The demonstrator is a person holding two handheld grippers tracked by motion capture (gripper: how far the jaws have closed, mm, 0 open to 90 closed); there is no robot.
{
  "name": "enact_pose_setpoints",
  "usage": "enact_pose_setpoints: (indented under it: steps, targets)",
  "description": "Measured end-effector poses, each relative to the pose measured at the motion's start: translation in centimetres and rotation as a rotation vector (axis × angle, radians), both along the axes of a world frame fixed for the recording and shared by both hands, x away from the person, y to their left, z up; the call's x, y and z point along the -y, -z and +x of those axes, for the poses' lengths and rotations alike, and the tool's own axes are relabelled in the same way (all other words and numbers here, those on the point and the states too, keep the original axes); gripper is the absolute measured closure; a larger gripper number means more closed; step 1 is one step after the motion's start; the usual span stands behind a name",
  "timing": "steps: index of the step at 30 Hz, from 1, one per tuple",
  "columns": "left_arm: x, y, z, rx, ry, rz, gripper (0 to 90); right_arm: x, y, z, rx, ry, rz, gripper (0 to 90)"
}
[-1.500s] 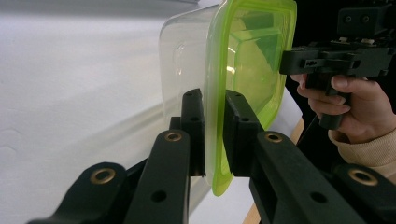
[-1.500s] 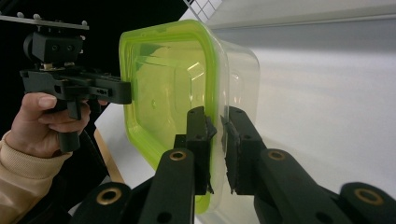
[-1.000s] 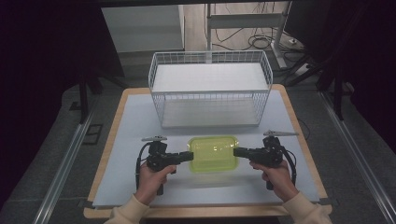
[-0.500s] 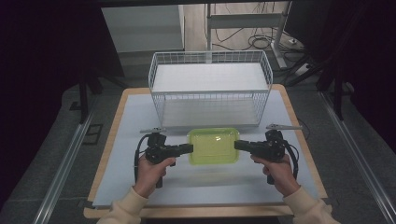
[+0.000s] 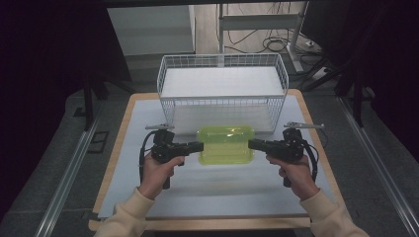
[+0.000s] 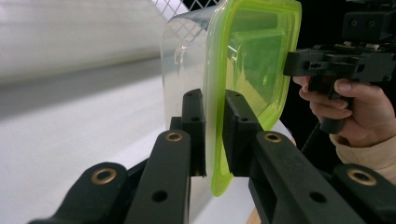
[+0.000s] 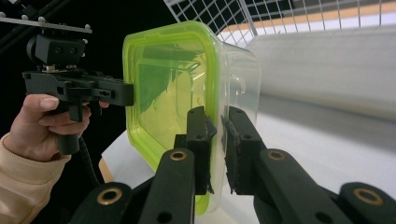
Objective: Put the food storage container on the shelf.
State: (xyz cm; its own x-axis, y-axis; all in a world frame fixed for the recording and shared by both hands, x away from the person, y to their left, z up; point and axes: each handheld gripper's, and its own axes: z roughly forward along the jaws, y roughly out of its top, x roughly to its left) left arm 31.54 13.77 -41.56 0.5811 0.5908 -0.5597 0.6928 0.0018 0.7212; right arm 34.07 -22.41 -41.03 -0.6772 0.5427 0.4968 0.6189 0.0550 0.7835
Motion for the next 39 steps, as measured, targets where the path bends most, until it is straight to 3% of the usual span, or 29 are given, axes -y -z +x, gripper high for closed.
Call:
enact_pose_setpoints:
  steps: [9, 18, 39]
  targets:
    - [0.0, -1.4, 0.8, 0.013, 0.0, 0.015, 80.7, 0.0, -1.4, 0.8, 0.024, 0.008, 0.007, 80.6]
    - [-0.1, -2.4, 1.4, 0.021, 0.007, 0.003, 80.7, 0.0, -2.2, 1.2, 0.036, 0.012, 0.012, 80.6]
    - [-0.3, -6.3, 3.9, 0.062, 0.001, -0.008, 80.8, -0.5, -6.8, 3.3, 0.099, 0.033, 0.003, 80.6]
